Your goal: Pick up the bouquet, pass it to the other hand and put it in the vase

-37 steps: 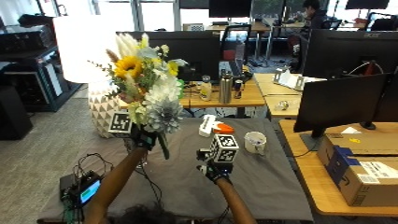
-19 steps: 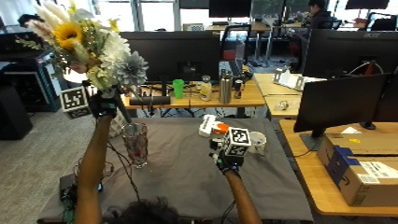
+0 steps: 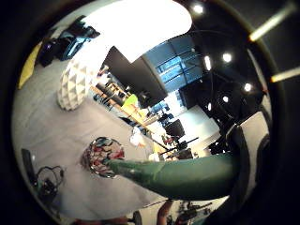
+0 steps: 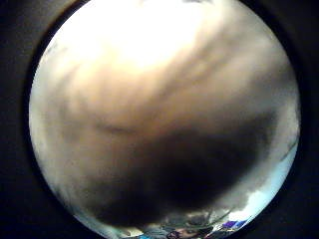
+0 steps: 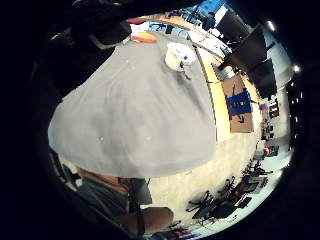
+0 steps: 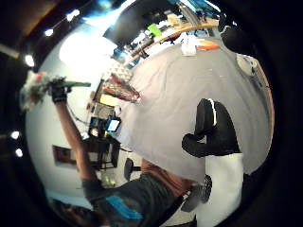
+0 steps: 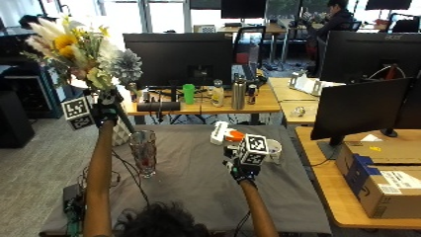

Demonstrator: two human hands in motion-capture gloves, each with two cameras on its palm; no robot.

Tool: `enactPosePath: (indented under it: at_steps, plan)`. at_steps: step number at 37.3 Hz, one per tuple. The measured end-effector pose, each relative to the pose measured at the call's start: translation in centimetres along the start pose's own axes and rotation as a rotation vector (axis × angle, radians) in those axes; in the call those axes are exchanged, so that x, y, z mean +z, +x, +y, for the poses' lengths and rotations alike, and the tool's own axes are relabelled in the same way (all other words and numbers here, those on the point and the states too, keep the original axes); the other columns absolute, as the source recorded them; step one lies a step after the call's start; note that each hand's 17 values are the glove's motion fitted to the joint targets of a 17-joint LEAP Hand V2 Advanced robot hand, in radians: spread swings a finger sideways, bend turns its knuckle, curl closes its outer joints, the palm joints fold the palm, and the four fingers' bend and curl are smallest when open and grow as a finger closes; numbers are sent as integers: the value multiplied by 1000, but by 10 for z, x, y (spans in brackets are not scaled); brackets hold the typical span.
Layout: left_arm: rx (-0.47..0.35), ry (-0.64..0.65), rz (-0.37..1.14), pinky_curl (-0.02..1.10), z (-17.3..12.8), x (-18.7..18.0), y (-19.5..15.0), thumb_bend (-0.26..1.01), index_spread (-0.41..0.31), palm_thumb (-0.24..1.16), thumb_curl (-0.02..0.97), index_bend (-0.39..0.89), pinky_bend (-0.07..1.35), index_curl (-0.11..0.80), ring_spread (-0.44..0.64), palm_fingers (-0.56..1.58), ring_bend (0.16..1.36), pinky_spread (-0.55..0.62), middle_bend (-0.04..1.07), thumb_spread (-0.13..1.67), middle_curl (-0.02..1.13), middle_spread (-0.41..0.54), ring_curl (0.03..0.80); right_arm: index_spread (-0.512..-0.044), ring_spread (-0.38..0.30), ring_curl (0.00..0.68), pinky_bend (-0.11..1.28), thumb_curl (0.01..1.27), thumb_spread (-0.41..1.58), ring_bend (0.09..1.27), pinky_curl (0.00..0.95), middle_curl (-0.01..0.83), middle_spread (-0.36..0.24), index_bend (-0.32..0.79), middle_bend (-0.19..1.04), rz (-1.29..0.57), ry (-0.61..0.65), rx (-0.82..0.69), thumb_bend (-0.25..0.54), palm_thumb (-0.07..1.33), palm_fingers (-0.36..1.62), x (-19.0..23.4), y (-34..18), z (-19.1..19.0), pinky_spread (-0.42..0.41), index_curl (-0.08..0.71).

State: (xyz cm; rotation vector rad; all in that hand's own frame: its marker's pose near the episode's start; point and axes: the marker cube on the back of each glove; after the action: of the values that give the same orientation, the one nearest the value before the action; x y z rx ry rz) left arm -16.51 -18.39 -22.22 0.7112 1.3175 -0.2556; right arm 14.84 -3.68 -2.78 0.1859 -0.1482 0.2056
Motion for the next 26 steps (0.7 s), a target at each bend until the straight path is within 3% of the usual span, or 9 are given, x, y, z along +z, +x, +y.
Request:
enactPosePath:
  at_steps: [11, 19, 22, 23, 26]
  plan:
    - [-199, -172, -74, 437, -4, 33, -99, -31, -349, 464, 294, 402, 520, 601, -362, 1289, 813, -405, 751, 1038, 578, -363, 466, -302, 156, 329, 428, 525, 1183, 198, 369, 352, 38, 178, 157, -16, 7, -8, -14, 900, 560, -10, 0, 8, 310, 429]
    - [-386, -360, -64, 402, 25, 49, -128, -18, -332, 475, 294, 347, 375, 593, -347, 1139, 756, -323, 701, 1012, 570, -343, 453, -302, 155, 334, 416, 522, 1185, 197, 369, 343, 38, 180, 161, -30, 12, 4, -13, 899, 559, -5, 6, 3, 309, 426]
    - [-420, -449, -170, 376, 39, 48, -139, 16, -308, 562, 311, 345, 225, 598, -330, 894, 684, -173, 671, 1005, 571, -322, 445, -302, 155, 333, 414, 519, 1185, 193, 370, 339, 42, 180, 160, -33, 13, 3, -15, 895, 558, -5, 5, 3, 308, 426]
    - [-428, -478, -231, 388, 43, 46, -143, 50, -279, 637, 325, 299, 232, 584, -298, 722, 631, -86, 611, 997, 559, -300, 436, -302, 155, 334, 415, 518, 1185, 194, 370, 338, 42, 182, 156, -33, 14, 2, -15, 895, 556, -5, 5, 3, 308, 426]
    - [-444, -568, -384, 415, 54, 35, -149, 95, -203, 768, 354, 197, 286, 561, -193, 466, 617, 82, 457, 964, 549, -222, 458, -302, 156, 335, 411, 517, 1185, 194, 369, 335, 43, 184, 157, -34, 16, -2, -14, 895, 553, -6, 3, 4, 307, 427]
